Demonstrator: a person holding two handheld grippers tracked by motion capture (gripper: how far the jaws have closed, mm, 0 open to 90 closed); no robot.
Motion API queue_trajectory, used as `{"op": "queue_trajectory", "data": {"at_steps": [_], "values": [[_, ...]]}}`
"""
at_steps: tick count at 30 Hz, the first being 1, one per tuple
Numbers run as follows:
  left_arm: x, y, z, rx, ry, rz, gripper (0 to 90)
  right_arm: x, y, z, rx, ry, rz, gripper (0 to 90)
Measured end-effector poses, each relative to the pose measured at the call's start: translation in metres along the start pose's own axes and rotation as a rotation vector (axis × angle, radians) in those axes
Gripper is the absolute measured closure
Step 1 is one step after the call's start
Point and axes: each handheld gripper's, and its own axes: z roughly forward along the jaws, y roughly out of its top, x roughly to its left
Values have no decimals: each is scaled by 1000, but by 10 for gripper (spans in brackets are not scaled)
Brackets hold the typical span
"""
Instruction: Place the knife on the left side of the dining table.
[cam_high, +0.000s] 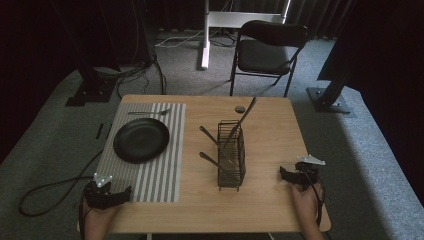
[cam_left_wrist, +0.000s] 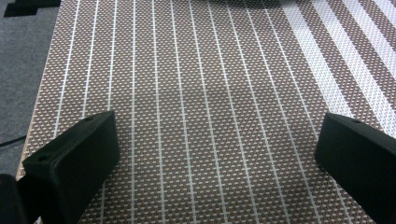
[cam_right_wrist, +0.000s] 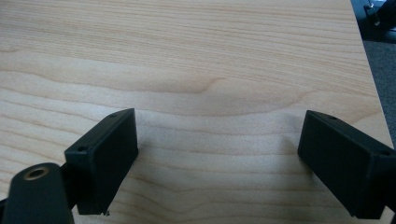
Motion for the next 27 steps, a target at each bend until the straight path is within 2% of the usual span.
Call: {"op": "queue_trajectory", "data": {"at_steps": [22, 27], "values": [[1, 1, 0, 7, -4, 6, 3, 0, 0, 0, 0, -2, 2, 113], [2, 2, -1, 2, -13, 3, 36, 0, 0, 0, 0, -2, 2, 113]]}}
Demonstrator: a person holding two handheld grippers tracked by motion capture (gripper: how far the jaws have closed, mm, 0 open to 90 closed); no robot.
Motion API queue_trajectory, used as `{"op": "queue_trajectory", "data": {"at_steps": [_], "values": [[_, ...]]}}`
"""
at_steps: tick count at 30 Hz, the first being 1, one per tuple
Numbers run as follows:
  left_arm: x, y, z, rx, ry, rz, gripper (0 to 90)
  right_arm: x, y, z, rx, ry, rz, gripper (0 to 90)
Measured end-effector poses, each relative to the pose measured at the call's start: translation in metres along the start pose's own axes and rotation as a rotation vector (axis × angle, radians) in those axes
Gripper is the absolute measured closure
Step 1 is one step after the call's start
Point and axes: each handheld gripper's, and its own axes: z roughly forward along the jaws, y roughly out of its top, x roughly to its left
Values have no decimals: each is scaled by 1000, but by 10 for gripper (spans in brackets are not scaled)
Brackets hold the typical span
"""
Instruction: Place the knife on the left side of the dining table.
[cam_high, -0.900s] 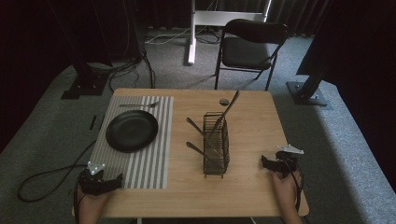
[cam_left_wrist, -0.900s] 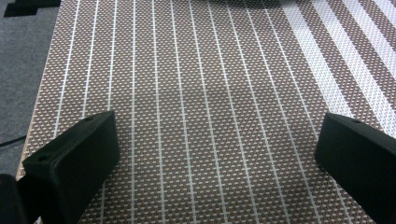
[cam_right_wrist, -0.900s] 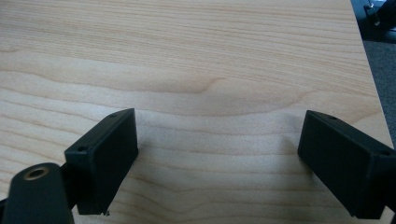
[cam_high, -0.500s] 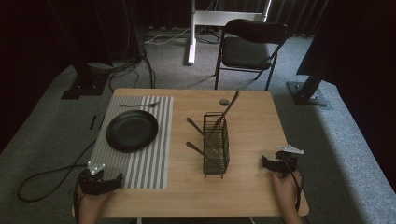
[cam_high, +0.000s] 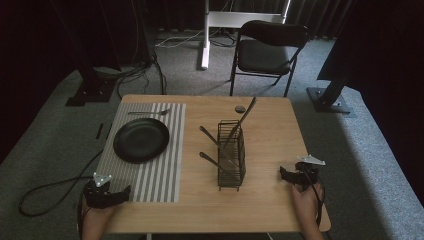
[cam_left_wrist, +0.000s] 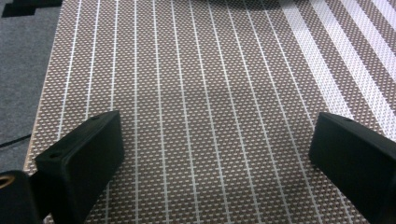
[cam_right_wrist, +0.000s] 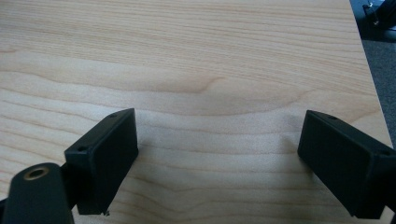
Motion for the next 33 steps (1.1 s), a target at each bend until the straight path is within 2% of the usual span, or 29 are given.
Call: {"op": "queue_trajectory", "data": {"at_steps": [6, 13, 15, 16, 17, 20, 21, 24, 33], "values": [[-3, 3, -2, 1, -31, 7, 36, 0, 0, 0, 0, 0, 0, 113], [-10, 13, -7, -22, -83, 25, 37, 0, 0, 0, 0, 0, 0, 113], [-14, 18, -9, -37, -110, 31, 37, 0, 0, 0, 0, 0, 0, 113], [-14, 18, -9, -37, -110, 31, 37, 0, 0, 0, 0, 0, 0, 113], [-16, 20, -10, -43, -138, 32, 37, 0, 0, 0, 0, 0, 0, 113], [-17, 22, -11, -50, -152, 34, 37, 0, 0, 0, 0, 0, 0, 113], [-22, 26, -12, -51, -154, 60, 37, 0, 0, 0, 0, 0, 0, 113], [-27, 32, -14, -53, -159, 89, 37, 0, 0, 0, 0, 0, 0, 113], [-41, 54, -23, -86, -220, 136, 37, 0, 0, 0, 0, 0, 0, 113]]}}
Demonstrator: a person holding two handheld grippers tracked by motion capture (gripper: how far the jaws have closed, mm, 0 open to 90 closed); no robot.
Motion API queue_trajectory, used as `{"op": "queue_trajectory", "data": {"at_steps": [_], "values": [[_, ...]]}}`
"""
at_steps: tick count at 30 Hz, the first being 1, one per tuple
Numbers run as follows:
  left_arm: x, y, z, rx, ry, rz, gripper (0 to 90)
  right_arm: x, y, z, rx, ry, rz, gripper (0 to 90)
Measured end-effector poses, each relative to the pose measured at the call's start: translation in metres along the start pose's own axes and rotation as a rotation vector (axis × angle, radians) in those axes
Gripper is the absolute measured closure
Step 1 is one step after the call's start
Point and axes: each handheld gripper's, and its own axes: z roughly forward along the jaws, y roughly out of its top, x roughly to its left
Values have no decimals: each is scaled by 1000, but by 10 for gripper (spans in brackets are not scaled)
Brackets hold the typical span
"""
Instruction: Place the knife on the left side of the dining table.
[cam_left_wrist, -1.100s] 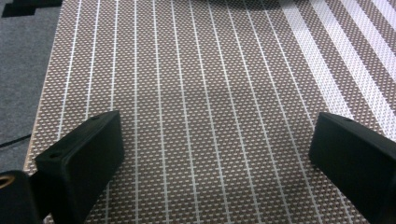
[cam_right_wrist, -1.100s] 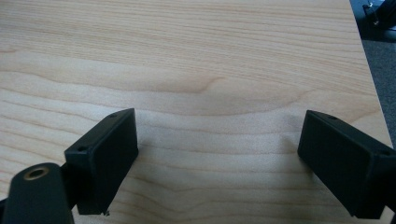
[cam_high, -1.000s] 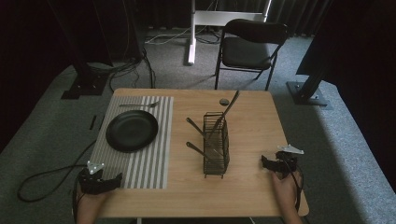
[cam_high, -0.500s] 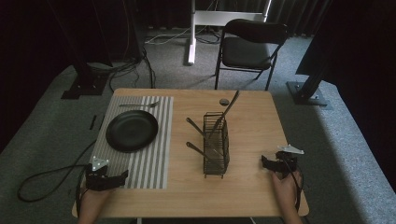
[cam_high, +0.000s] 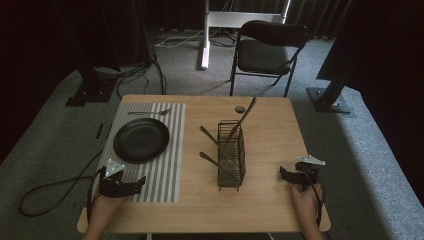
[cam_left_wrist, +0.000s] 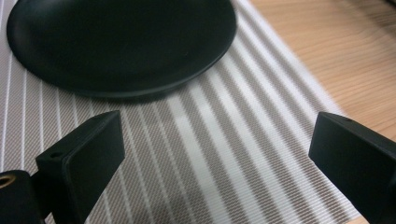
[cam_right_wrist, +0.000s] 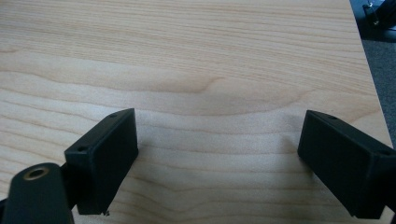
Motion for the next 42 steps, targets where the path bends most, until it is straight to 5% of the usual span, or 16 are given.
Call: {"op": "queue_trajectory", "data": {"at_steps": [23, 42], "values": [[-28, 54, -3, -65, -83, 98, 38, 0, 0, 0, -1, 0, -1, 113], [-60, 117, -5, -136, -196, 184, 38, 0, 0, 0, -1, 0, -1, 113]]}}
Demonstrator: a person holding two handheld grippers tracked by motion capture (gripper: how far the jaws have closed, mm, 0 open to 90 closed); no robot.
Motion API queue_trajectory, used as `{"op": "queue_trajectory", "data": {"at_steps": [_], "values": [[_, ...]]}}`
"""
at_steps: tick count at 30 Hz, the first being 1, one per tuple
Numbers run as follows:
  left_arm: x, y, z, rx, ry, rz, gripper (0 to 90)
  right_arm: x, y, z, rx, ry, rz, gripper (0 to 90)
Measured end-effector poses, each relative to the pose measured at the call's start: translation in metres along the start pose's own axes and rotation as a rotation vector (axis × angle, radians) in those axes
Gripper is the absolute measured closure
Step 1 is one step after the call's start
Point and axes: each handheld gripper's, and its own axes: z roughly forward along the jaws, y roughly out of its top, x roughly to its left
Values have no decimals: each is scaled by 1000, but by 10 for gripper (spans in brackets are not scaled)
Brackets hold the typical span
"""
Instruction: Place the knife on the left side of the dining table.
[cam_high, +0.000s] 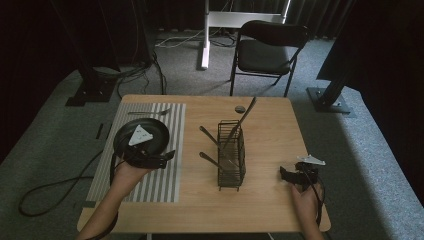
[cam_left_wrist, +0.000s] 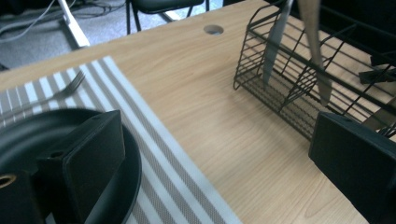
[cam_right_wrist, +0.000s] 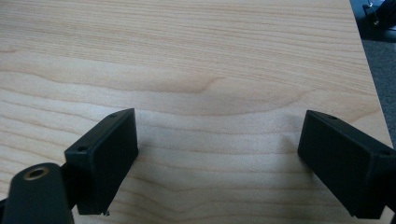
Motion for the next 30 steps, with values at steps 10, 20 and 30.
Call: {"op": "queue_trajectory", "data": {"at_steps": [10, 20, 30], "values": [[-10, 24, 9, -6, -27, 34, 39, 0, 0, 0, -1, 0, 0, 113], [-22, 43, 29, 7, -50, 76, 39, 0, 0, 0, 0, 0, 0, 114], [-26, 57, 42, 1, -76, 65, 56, 0, 0, 0, -1, 0, 1, 113]]}}
